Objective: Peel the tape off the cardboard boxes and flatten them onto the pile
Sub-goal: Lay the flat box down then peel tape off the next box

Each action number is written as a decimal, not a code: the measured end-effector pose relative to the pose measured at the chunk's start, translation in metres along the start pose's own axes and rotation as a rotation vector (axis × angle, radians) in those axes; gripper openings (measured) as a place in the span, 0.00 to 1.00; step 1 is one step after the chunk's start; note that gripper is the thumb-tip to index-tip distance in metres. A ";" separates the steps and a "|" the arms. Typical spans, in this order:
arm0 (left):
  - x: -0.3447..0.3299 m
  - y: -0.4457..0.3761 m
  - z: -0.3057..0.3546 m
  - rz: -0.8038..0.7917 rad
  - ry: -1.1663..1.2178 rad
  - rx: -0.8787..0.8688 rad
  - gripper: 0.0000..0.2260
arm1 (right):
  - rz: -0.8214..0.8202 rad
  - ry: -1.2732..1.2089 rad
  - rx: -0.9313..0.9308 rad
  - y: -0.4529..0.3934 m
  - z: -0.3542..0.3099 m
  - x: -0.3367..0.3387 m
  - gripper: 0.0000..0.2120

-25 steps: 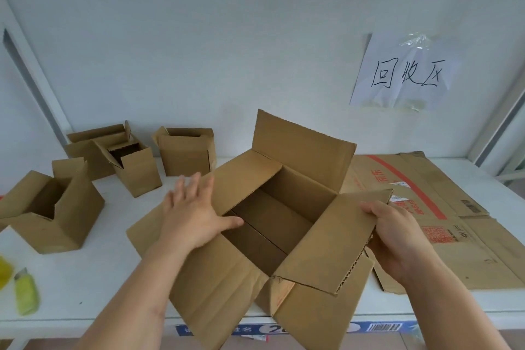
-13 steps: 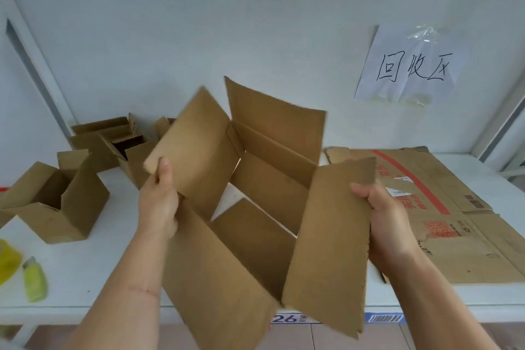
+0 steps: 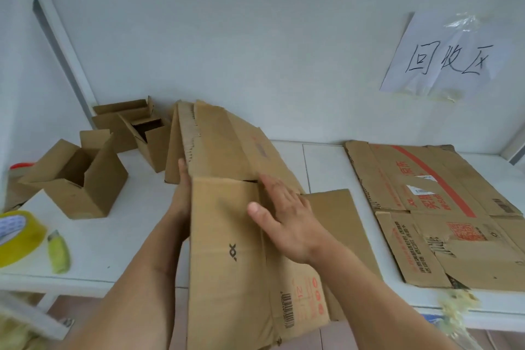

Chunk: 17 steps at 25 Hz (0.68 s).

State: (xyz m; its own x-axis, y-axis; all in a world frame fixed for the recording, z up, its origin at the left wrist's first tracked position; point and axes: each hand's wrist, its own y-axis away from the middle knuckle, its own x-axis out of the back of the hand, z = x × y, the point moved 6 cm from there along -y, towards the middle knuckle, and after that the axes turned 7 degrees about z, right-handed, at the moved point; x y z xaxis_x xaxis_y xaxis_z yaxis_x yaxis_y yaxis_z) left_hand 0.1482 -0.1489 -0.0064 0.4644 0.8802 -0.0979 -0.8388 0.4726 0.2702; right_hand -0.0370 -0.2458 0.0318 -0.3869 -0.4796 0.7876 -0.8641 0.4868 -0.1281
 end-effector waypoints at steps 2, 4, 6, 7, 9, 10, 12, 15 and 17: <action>0.014 -0.010 -0.006 -0.131 0.128 0.113 0.41 | -0.060 0.080 0.010 -0.008 0.002 -0.027 0.38; 0.024 -0.012 -0.009 -0.172 0.196 0.189 0.41 | -0.151 0.128 0.006 -0.013 0.007 -0.056 0.39; 0.031 -0.009 -0.015 -0.176 0.146 0.267 0.41 | -0.220 0.150 -0.046 -0.013 0.021 -0.080 0.40; 0.033 -0.008 -0.018 -0.210 0.023 0.268 0.41 | -0.238 0.170 -0.077 -0.013 0.029 -0.090 0.41; 0.048 -0.005 -0.020 -0.168 -0.364 0.233 0.40 | -0.261 0.262 -0.110 -0.013 0.044 -0.105 0.42; 0.059 -0.005 -0.020 -0.112 -0.521 0.226 0.42 | -0.262 0.319 -0.115 -0.013 0.049 -0.110 0.43; 0.075 -0.004 -0.020 -0.064 -0.589 0.253 0.42 | -0.246 0.408 -0.129 -0.013 0.054 -0.116 0.43; 0.091 -0.007 -0.028 0.028 -0.692 0.257 0.37 | -0.219 0.445 -0.178 -0.012 0.054 -0.115 0.43; 0.091 -0.017 -0.041 0.121 -0.730 0.178 0.31 | -0.211 0.483 -0.225 -0.009 0.054 -0.109 0.42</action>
State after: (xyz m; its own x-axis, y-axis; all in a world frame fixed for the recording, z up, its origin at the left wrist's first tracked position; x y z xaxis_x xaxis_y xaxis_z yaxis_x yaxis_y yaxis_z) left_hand 0.1923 -0.0752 -0.0593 0.4938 0.6442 0.5841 -0.8662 0.3054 0.3955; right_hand -0.0046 -0.2376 -0.0853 0.0233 -0.2206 0.9751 -0.7965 0.5853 0.1515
